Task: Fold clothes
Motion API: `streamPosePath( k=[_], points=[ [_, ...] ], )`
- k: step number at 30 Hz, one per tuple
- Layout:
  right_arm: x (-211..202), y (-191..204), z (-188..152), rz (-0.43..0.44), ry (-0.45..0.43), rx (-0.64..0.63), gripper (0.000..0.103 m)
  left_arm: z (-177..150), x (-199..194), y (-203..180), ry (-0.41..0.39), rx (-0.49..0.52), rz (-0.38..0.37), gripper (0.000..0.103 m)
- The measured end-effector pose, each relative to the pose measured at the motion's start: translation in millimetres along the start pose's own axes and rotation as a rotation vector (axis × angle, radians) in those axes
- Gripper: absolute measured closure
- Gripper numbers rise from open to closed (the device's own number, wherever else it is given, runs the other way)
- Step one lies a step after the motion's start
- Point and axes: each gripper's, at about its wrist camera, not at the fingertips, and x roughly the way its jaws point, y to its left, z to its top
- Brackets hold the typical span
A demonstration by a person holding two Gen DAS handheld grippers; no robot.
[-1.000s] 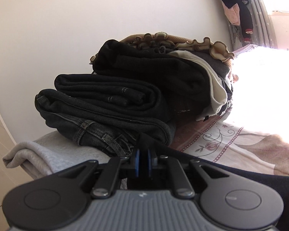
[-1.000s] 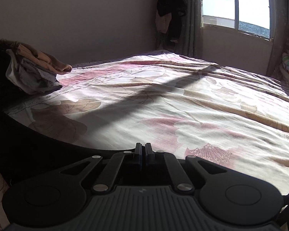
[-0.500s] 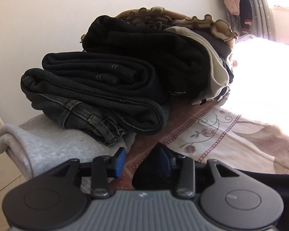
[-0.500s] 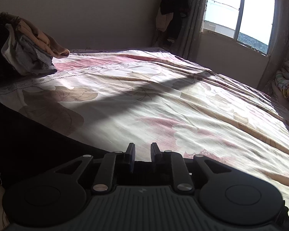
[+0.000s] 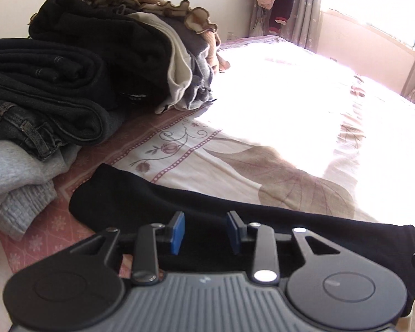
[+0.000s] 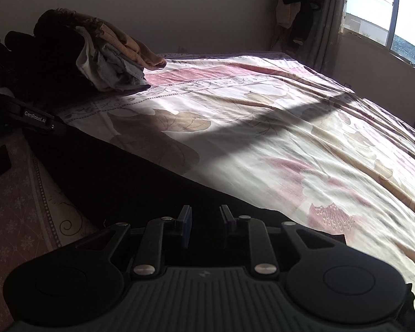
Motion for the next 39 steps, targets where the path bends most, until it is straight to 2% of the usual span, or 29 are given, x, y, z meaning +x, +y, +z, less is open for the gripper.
streamPosePath(
  k=[2, 6, 8, 11, 14, 17, 19, 21, 22, 27, 29, 30, 34, 39],
  points=[
    [7.5, -4.1, 8.1, 0.052, 0.015, 0.024, 0.08, -5.6, 5.0, -10.5, 0.024, 0.048, -0.051, 0.069],
    [36.2, -9.2, 28.8, 0.176, 0.043, 0.05, 0.078, -10.9, 11.5, -18.4, 0.032, 0.084, -0.079, 0.07],
    [55.5, -8.4, 37.7, 0.203, 0.067, 0.055, 0.074, -11.5, 14.1, -20.7, 0.023, 0.098, -0.086, 0.07],
    [84.3, -7.1, 51.0, 0.243, 0.104, 0.062, 0.073, -11.9, 18.3, -25.4, 0.025, 0.137, -0.081, 0.07],
    [108.3, 0.0, 58.7, 0.319, 0.144, 0.082, 0.073, -12.1, 20.4, -26.2, 0.041, 0.161, -0.057, 0.07],
    [124.5, 17.4, 61.8, 0.365, 0.17, 0.027, 0.073, -12.0, 22.3, -23.2, 0.042, 0.175, -0.04, 0.07],
    [126.5, 29.6, 62.2, 0.364, 0.153, -0.034, 0.072, -11.4, 22.1, -19.0, 0.045, 0.176, -0.029, 0.069],
    [126.4, 35.1, 64.2, 0.361, 0.137, -0.063, 0.097, -9.9, 20.9, -11.6, 0.05, 0.16, -0.02, 0.068],
    [126.0, 36.1, 65.7, 0.357, 0.128, -0.069, 0.099, -8.9, 20.7, -7.1, 0.054, 0.144, -0.011, 0.068],
    [130.5, 26.5, 70.8, 0.323, 0.109, 0.022, 0.099, -3.6, 22.3, 15.0, 0.067, 0.053, 0.03, 0.068],
    [128.8, 27.7, 72.9, 0.322, 0.108, 0.022, 0.093, -2.2, 22.4, 21.0, 0.066, 0.027, 0.04, 0.068],
    [126.8, 28.5, 74.4, 0.313, 0.103, 0.019, 0.093, -1.7, 22.1, 22.5, 0.065, 0.016, 0.036, 0.068],
    [112.0, 29.0, 78.4, 0.275, 0.074, 0.009, 0.081, -1.0, 21.1, 21.3, 0.061, -0.001, 0.015, 0.068],
    [68.5, 21.1, 62.5, 0.239, 0.062, -0.036, 0.08, 1.1, 17.9, 13.1, 0.068, 0.015, -0.027, 0.068]
  ],
)
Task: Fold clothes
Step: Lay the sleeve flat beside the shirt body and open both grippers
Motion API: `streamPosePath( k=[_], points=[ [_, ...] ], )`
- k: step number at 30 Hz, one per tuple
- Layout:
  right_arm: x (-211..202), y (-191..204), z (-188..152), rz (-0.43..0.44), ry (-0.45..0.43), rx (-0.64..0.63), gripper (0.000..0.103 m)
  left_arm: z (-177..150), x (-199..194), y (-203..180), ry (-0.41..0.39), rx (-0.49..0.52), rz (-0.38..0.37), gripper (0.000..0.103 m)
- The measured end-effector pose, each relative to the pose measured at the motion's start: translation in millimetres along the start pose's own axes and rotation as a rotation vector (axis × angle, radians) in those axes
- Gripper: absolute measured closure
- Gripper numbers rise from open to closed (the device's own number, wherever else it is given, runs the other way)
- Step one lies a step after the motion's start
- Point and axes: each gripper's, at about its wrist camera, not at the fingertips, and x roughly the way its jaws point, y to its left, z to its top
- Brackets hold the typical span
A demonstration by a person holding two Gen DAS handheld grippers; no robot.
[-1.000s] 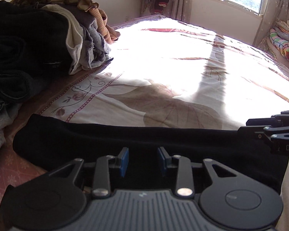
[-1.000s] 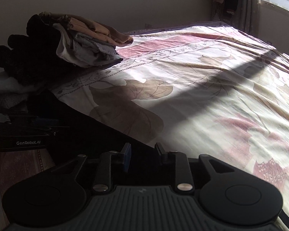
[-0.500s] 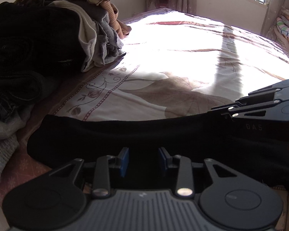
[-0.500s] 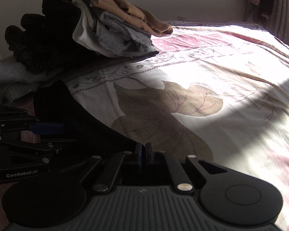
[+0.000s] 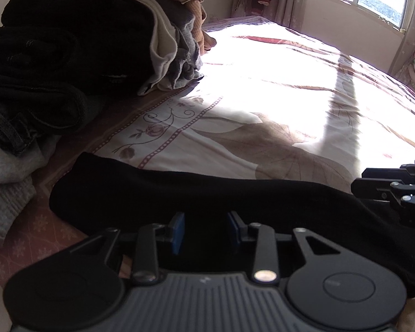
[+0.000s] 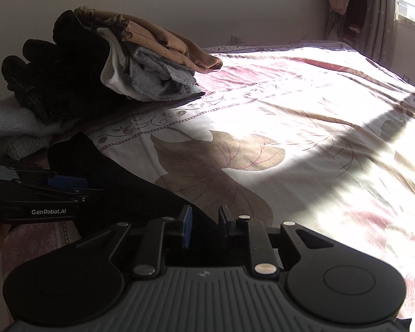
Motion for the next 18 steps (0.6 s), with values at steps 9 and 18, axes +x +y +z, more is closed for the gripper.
streamPosePath(
  k=[9, 18],
  points=[
    [-80.7, -8.4, -60.0, 0.001, 0.017, 0.071, 0.08, -2.5, -9.4, -24.0, 0.028, 0.043, -0.17, 0.068],
    [-62.3, 22.9, -91.1, -0.057, 0.077, -0.023, 0.081, -13.8, 0.5, -49.8, 0.071, 0.15, -0.138, 0.068]
  ],
)
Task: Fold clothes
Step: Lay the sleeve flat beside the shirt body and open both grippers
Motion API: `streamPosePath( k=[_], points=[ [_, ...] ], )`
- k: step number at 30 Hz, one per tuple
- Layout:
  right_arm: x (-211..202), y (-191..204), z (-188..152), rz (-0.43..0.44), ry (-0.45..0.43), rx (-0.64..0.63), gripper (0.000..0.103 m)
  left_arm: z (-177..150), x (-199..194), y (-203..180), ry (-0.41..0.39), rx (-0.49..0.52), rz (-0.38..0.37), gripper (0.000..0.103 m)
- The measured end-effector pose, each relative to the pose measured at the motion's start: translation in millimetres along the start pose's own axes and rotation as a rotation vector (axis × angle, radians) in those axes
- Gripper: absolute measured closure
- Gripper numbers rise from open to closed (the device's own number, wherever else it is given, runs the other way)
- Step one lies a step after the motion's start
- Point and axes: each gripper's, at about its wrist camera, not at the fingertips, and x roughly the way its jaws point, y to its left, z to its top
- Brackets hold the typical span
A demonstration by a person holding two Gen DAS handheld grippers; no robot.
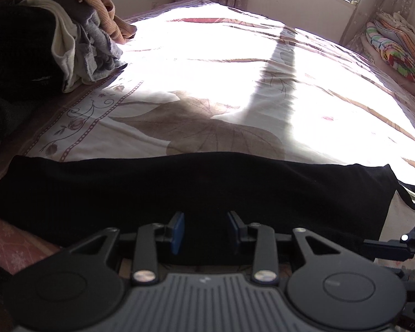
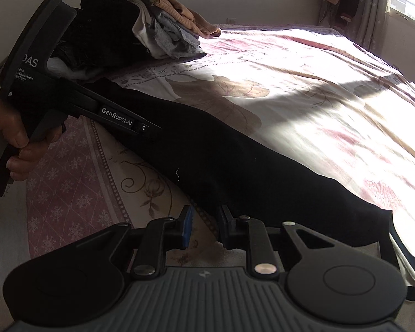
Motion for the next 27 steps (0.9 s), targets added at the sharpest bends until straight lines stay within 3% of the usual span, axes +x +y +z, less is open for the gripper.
streamPosePath(
  k=[5, 9, 11, 16, 20, 27],
  points=[
    [17.9, 3.4, -1.1, -0.006, 0.003, 0.046, 0.077, 3.2, 1.6, 1.1, -0.001, 0.006, 0.037, 0.068],
    [13.5, 17.2, -2.4, 0.161, 0.024, 0.083, 0.085, 5.3, 0.5, -2.0, -0.002, -0.004, 0.049, 0.068],
    [2.6, 24.3, -6.6, 0.099, 0.0, 0.071, 0.084, 6.7, -2.0, -8.0, -0.016, -0.005, 0.028, 0.068],
    [-46.8, -3.4, -34.2, -0.023, -0.044, 0.231, 0.081, 7.0, -9.2, -37.4, -0.045, 0.01, -0.06, 0.068],
    [-96.9, -33.3, -74.4, -0.137, -0.056, 0.355, 0.07, 2.8, -14.9, -72.2, -0.047, 0.042, -0.121, 0.062],
    [-176.2, -73.7, -156.4, -0.362, -0.085, 0.552, 0.066, -17.9, -30.8, -121.7, -0.064, 0.018, -0.288, 0.055]
  ],
)
